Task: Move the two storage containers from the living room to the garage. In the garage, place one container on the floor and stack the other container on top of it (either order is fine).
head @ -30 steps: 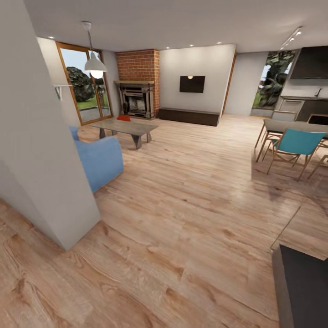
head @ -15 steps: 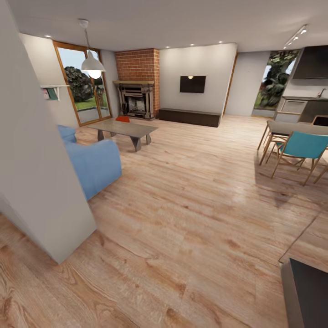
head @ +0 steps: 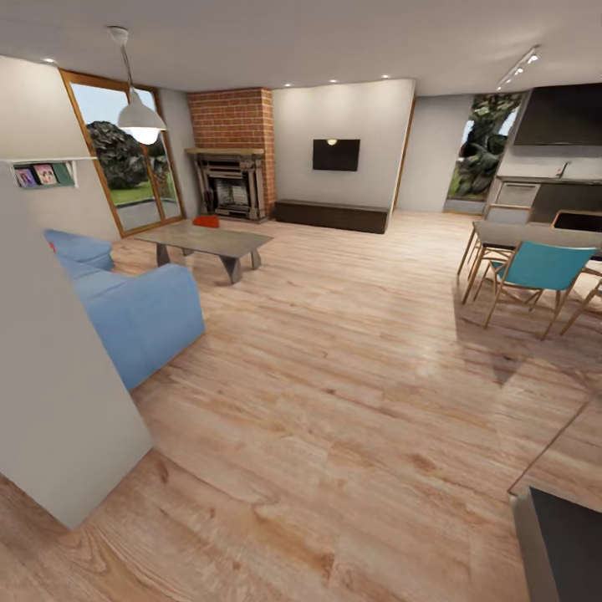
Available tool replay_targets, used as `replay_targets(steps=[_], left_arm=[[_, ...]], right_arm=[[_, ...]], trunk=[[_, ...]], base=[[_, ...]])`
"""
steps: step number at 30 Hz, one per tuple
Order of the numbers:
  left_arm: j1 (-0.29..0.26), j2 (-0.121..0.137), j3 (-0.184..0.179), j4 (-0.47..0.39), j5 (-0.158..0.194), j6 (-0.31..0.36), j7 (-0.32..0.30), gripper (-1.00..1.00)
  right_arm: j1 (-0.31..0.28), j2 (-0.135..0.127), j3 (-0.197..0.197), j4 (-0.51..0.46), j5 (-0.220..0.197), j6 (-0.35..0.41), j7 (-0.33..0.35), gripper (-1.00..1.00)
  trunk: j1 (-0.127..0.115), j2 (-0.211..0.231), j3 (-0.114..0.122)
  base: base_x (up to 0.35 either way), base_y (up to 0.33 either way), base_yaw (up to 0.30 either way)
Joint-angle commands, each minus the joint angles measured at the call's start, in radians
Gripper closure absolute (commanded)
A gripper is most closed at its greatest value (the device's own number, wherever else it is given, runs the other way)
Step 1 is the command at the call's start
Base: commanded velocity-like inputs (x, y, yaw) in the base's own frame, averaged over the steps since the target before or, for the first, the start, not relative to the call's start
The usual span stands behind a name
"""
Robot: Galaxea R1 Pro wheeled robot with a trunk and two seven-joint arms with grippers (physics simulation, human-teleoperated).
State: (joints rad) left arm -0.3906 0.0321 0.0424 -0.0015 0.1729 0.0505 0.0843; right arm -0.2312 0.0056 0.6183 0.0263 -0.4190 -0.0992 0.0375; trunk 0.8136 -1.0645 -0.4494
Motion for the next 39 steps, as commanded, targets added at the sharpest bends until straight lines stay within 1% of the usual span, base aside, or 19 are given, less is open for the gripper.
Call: replay_targets(steps=[1,12,24,39], left_arm=[[-0.001,0.000,0.004,0.000,0.005,0.003,0.002,-1.00],[-0.001,0.000,0.004,0.000,0.005,0.003,0.002,-1.00],[-0.001,0.000,0.004,0.000,0.005,0.003,0.002,-1.00],[-0.001,0.000,0.004,0.000,0.005,0.003,0.003,-1.00]], right_arm=[[-0.001,0.001,0.008,0.003,-0.010,-0.005,0.004,-1.00],[-0.001,0.000,0.008,0.003,-0.010,-0.005,0.004,-1.00],[-0.001,0.001,0.008,0.003,-0.010,-0.005,0.004,-1.00],[-0.001,-0.001,0.008,0.003,-0.010,-0.005,0.004,-1.00]], trunk=[[0.001,-0.001,-0.001],[0.001,-0.001,-0.001],[0.001,-0.001,-0.001],[0.001,-0.001,-0.001]], base=[[0.322,0.000,-0.026],[0.322,0.000,-0.016],[0.322,0.000,-0.209],[0.322,0.000,-0.009]])
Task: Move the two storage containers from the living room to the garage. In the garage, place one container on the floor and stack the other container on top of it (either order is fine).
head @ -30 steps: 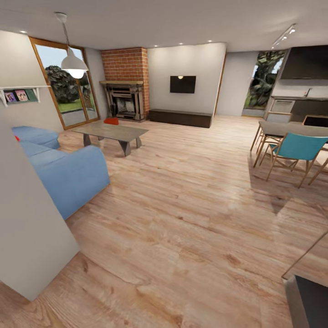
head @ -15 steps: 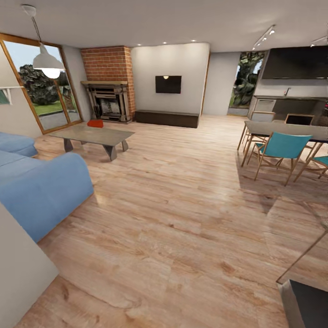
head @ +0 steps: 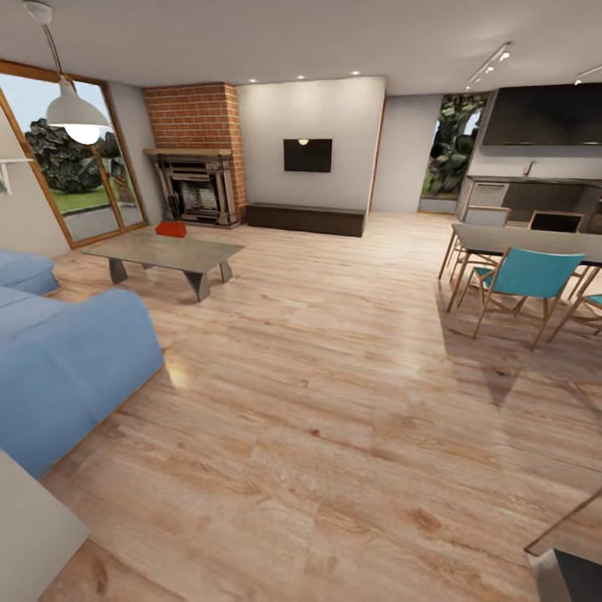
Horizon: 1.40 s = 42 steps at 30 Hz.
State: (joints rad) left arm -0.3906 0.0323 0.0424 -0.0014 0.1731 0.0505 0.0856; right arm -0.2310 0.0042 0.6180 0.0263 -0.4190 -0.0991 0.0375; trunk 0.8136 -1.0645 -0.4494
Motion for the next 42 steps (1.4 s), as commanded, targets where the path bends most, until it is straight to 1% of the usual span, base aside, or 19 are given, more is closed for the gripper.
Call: replay_targets(steps=[1,42], left_arm=[[-0.001,0.000,0.004,0.000,0.005,0.003,0.001,-1.00],[-0.001,0.000,0.004,0.000,0.005,0.003,0.001,-1.00]], right_arm=[[-0.001,0.000,0.008,0.003,-0.011,-0.005,0.004,-1.00],[-0.001,0.000,0.008,0.003,-0.011,-0.005,0.004,-1.00]], trunk=[[0.001,-0.001,-0.001],[0.001,-0.001,-0.001]], base=[[0.322,0.000,0.000],[0.322,0.000,0.000]])
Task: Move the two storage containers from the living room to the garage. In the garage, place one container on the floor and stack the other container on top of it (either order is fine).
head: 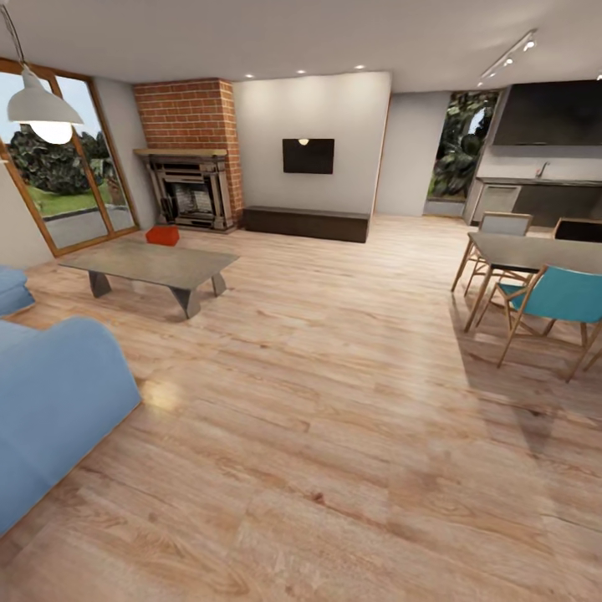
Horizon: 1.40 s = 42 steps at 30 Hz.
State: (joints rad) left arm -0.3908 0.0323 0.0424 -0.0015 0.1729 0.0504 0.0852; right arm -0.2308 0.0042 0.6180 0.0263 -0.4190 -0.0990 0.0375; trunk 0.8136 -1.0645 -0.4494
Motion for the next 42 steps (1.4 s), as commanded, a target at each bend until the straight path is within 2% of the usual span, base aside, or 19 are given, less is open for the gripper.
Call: replay_targets(steps=[1,42], left_arm=[[-0.001,0.000,0.004,-0.001,0.005,0.003,0.002,-1.00],[-0.001,0.009,0.004,0.000,0.005,0.004,0.001,-1.00]], right_arm=[[-0.001,0.000,0.008,0.003,-0.011,-0.005,0.004,-1.00],[-0.002,0.000,0.008,0.003,-0.011,-0.006,0.004,-1.00]], trunk=[[0.001,0.000,-0.001],[0.001,0.000,-0.001]], base=[[0.322,0.000,0.000],[0.322,0.000,0.000]])
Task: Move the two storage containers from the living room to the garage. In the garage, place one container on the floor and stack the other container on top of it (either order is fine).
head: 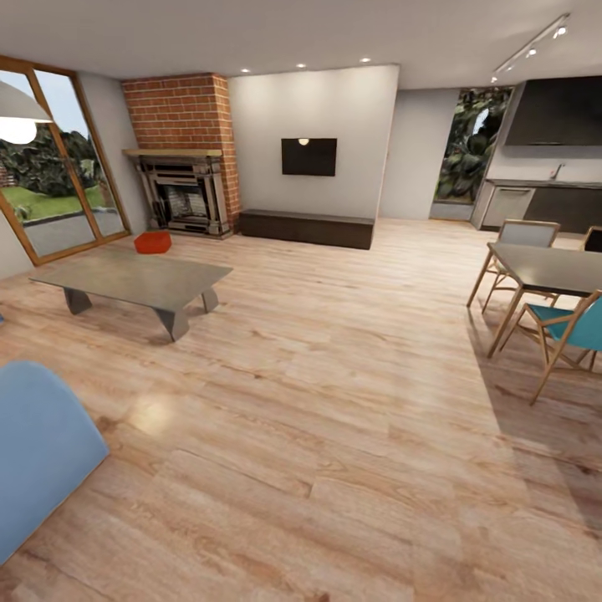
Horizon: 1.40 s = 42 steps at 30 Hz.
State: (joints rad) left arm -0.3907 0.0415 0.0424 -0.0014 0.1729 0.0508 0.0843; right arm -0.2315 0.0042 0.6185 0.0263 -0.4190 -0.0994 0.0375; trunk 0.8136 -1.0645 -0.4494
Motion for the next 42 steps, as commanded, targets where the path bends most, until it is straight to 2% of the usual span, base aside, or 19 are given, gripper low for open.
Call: replay_targets(steps=[1,42], left_arm=[[-0.001,0.000,0.004,0.000,0.005,0.003,0.002,-1.00],[-0.001,0.001,0.002,0.000,0.005,0.016,-0.003,-1.00]], right_arm=[[-0.001,0.000,0.008,0.003,-0.011,-0.005,0.004,-1.00],[0.000,0.000,0.007,0.003,-0.009,-0.005,0.004,-1.00]], trunk=[[0.001,-0.001,-0.001],[0.001,-0.001,-0.001]], base=[[0.322,0.000,0.000],[0.322,0.000,0.000]])
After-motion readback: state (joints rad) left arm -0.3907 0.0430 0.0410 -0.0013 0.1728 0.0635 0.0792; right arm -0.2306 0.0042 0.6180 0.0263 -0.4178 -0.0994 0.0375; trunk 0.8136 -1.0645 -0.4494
